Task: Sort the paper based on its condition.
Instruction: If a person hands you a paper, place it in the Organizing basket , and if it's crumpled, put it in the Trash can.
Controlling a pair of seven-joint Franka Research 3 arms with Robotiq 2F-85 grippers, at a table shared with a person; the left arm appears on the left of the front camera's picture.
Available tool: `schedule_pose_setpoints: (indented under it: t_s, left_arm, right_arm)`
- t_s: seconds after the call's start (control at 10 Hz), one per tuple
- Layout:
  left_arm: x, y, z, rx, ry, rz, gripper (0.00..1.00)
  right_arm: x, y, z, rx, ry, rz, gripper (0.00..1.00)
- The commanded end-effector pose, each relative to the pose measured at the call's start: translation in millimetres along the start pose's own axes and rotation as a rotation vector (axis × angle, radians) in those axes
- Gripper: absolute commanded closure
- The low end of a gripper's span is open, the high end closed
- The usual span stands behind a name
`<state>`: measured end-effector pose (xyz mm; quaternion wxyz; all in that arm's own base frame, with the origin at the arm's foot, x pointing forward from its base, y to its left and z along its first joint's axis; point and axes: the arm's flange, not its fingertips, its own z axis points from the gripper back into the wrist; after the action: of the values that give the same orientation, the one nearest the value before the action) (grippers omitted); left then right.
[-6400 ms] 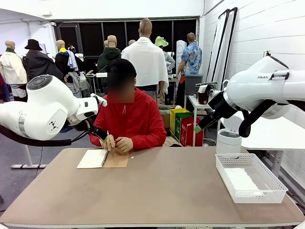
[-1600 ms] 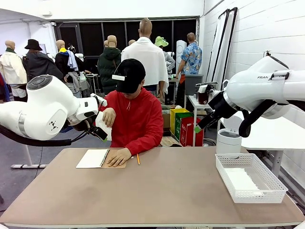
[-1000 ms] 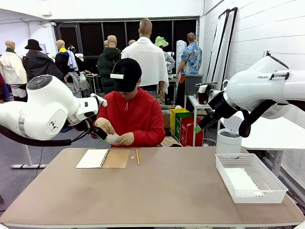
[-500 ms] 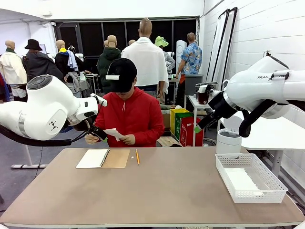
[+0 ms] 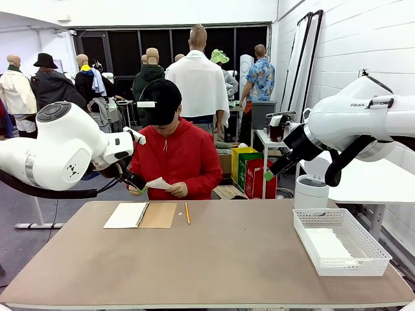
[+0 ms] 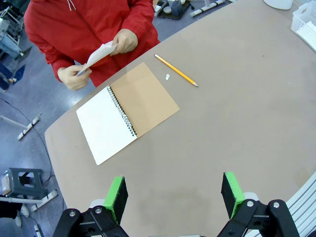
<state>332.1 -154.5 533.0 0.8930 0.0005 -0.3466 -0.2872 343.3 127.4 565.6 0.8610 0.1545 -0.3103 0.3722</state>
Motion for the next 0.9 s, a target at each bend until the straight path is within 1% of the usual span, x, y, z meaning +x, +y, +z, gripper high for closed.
schedule_pose_setpoints:
  t_s: [0.0,0.8]
  left_arm:
    - [0.0,-0.2,0.2,0.002,0.001,-0.001,0.00]
    - [0.0,-0.2,0.2,0.002,0.001,-0.001,0.00]
  right_arm:
    - [-0.6,0.1,-0.7,-0.004,0.004,0.005,0.00]
    - [-0.6,0.1,-0.7,-0.004,0.004,0.005,0.00]
